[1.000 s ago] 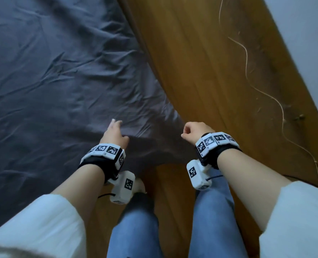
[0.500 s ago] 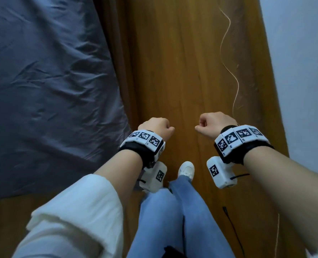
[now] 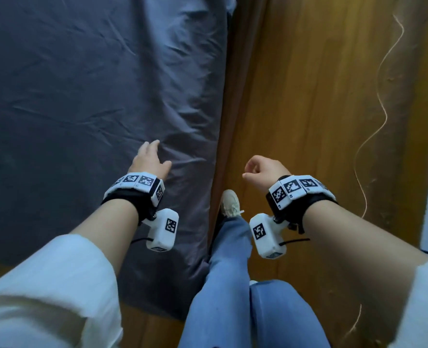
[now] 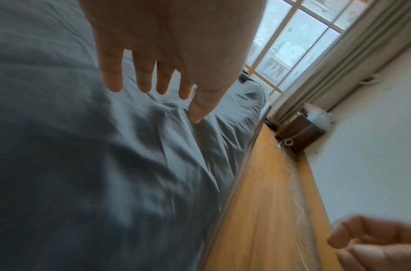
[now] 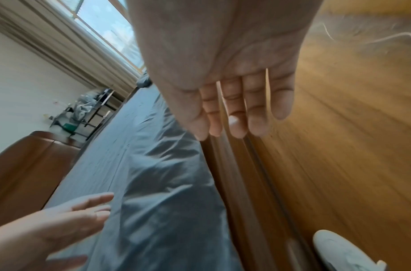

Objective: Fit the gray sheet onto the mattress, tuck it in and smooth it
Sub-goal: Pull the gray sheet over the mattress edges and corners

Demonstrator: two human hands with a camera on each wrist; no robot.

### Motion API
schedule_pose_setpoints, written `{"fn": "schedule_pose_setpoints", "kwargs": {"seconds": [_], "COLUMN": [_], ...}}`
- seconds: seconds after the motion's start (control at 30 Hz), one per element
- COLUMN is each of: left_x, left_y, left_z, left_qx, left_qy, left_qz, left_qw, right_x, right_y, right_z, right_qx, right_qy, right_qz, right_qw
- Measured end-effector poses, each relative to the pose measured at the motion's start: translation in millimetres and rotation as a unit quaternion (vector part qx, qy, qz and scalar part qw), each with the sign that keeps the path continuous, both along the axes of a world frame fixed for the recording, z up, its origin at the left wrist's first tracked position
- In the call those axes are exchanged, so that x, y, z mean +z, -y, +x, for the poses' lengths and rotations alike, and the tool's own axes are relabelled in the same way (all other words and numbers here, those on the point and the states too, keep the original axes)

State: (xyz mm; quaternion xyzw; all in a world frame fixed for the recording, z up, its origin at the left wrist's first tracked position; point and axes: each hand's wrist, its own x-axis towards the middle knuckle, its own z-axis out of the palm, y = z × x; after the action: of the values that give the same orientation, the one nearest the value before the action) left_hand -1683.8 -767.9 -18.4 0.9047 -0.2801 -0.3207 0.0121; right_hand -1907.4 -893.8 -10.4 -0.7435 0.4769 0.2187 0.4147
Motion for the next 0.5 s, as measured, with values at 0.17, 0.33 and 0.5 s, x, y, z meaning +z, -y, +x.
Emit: {"fn": "schedule_pose_setpoints", "kwargs": {"seconds": [0.17, 0.33, 0.5], "left_x": [-25, -25, -18], "left_y": [34, 46, 43], "left_z": [47, 59, 71], "left_qx": [-0.008, -0.035, -0.025], "left_qy": [-0.031, -0.02, -0.057], "left_qz": [0.053, 0.084, 0.064], "left_qw": [0.998, 0.996, 0.996], "right_x": [-31, -55, -74], "right_y": [38, 62, 65], "right_z": [68, 111, 133], "right_qx": [-0.113, -0.14, -0.198], "right_qy": [0.029, 0.034, 0.096], "right_qz": [0.033, 0.062, 0.115], "right_qw": [0.993, 0.988, 0.969]}}
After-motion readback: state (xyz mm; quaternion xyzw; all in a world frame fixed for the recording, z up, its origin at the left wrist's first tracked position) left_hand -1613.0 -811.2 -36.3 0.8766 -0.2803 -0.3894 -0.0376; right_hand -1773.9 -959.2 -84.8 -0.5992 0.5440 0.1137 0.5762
